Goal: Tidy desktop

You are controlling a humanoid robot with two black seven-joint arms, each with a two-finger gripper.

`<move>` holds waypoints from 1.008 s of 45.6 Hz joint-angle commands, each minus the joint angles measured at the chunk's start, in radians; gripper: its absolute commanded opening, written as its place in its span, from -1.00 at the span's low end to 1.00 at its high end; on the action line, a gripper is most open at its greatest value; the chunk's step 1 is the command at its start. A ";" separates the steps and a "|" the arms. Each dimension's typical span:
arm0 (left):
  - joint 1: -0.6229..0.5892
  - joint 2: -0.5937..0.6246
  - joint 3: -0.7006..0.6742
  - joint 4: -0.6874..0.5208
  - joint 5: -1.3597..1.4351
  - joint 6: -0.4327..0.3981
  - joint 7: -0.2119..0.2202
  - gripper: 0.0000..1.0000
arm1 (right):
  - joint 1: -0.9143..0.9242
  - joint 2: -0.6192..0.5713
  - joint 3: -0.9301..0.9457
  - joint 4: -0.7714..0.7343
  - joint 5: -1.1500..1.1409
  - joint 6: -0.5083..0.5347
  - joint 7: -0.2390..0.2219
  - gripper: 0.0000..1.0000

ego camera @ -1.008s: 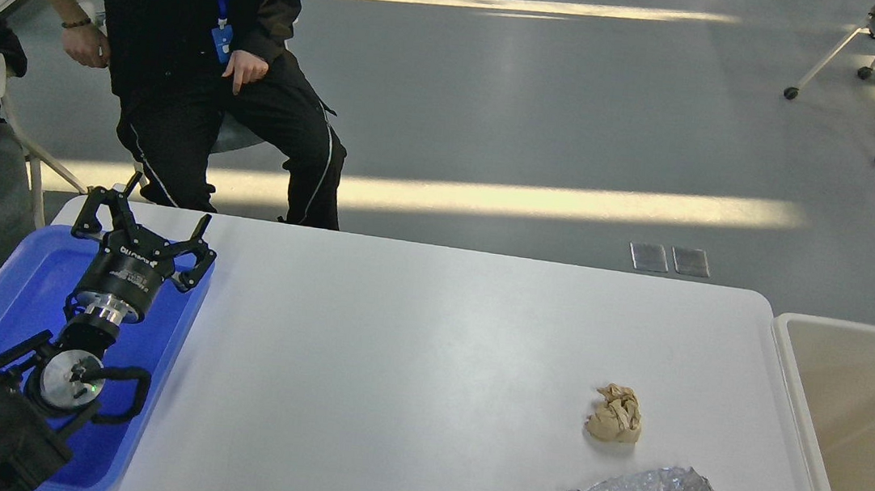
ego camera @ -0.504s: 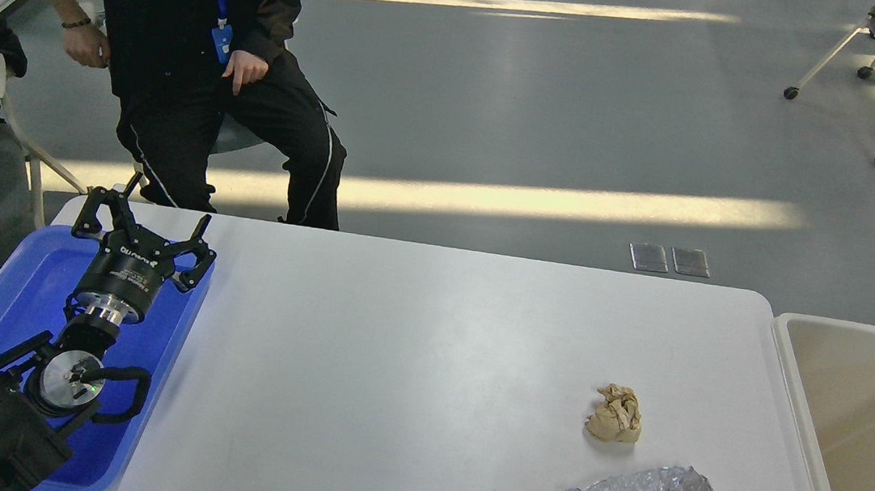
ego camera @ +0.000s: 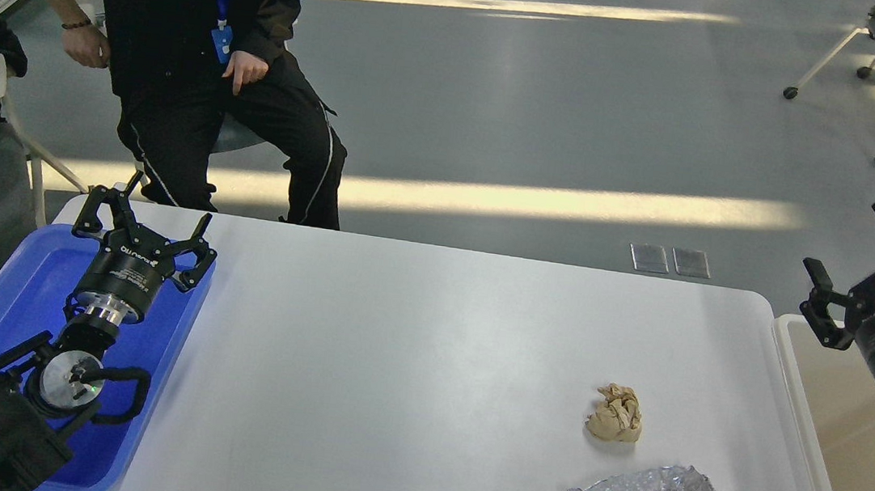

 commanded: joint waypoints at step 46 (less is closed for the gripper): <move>0.000 0.000 0.000 0.000 0.001 0.000 0.000 1.00 | -0.119 0.275 0.235 -0.127 -0.030 -0.003 0.019 1.00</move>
